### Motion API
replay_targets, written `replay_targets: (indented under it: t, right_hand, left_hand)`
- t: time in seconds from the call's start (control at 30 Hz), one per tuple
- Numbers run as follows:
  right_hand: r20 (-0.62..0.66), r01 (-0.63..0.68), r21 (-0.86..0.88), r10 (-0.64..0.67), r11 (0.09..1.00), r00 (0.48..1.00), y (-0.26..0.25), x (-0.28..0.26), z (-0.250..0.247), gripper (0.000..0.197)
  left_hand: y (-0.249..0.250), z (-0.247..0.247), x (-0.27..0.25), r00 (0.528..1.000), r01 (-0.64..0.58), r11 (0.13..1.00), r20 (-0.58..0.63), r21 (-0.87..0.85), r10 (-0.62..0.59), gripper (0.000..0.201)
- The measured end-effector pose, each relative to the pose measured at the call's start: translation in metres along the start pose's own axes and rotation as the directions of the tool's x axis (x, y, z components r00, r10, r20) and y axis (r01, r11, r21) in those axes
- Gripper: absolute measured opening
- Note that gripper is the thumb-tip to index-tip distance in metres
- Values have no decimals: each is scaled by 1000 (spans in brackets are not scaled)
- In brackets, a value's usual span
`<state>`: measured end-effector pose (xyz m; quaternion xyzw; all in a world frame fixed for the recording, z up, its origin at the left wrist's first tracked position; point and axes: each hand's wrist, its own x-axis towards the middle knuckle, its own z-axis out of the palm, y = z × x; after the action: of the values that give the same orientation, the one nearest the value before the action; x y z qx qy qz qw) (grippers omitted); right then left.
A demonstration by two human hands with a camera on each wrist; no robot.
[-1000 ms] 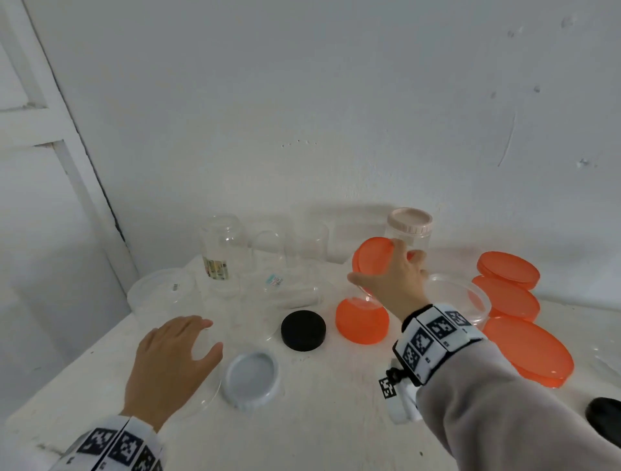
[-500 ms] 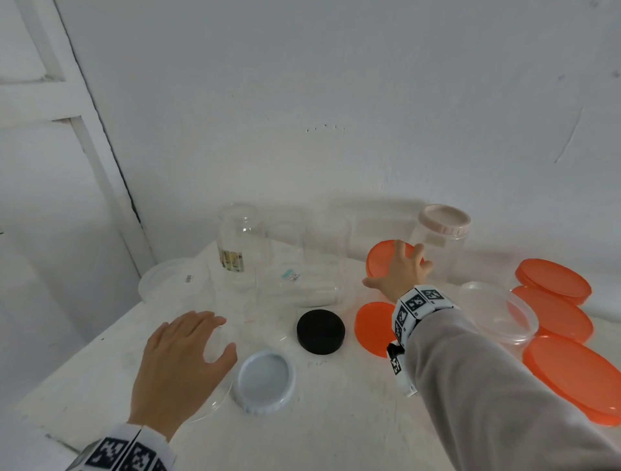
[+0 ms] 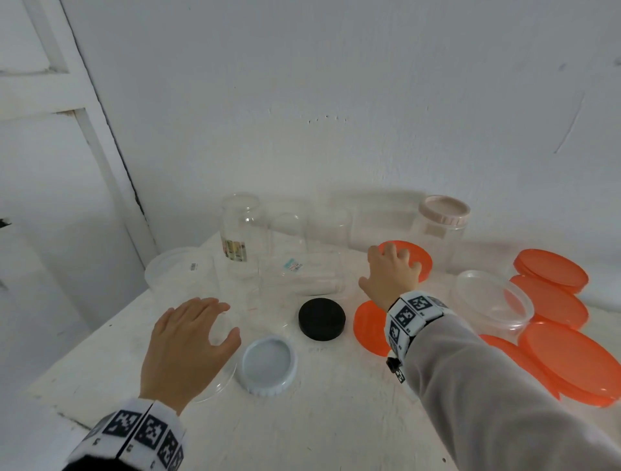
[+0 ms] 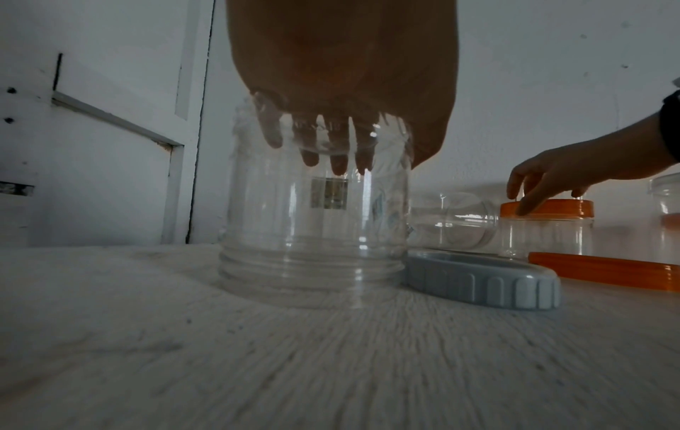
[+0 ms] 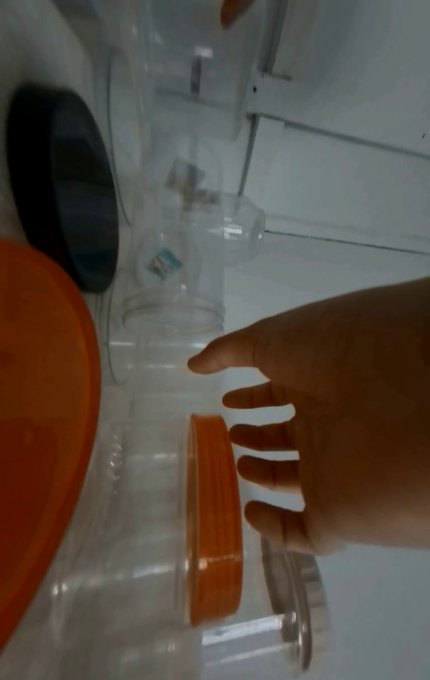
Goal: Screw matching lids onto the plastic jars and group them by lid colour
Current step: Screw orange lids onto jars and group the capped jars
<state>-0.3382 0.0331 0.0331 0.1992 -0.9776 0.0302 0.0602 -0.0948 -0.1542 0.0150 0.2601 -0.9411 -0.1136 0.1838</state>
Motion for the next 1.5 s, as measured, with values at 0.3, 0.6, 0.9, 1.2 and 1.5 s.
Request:
replay_targets:
  t: [0.3,0.6,0.9,1.2,1.5]
  right_hand:
    - [-41,1,-86,-5,996,999,-9,-23,8,30]
    - [369,-145,24,126,989,921,-3,-34,26,66]
    - [520,-214,115,124,970,845,7,-39,32,85]
    - [561,-128,187,1,974,828,2,-80,10,91]
    - [577,-71,431,-215,900,788,27,-141,-13,102]
  left_hand:
    - [-4,5,3,1000,-6,1000,-11,6,6,39]
    - [-4,7,4,999,-16,1000,-29,8,16,38]
    - [-3,7,4,999,30,999,-26,29,-29,39]
    - [-5,-1,9,976,15,985,213,171,-52,71]
    - [-14,-25,4,908,-9,986,414,164,-61,90]
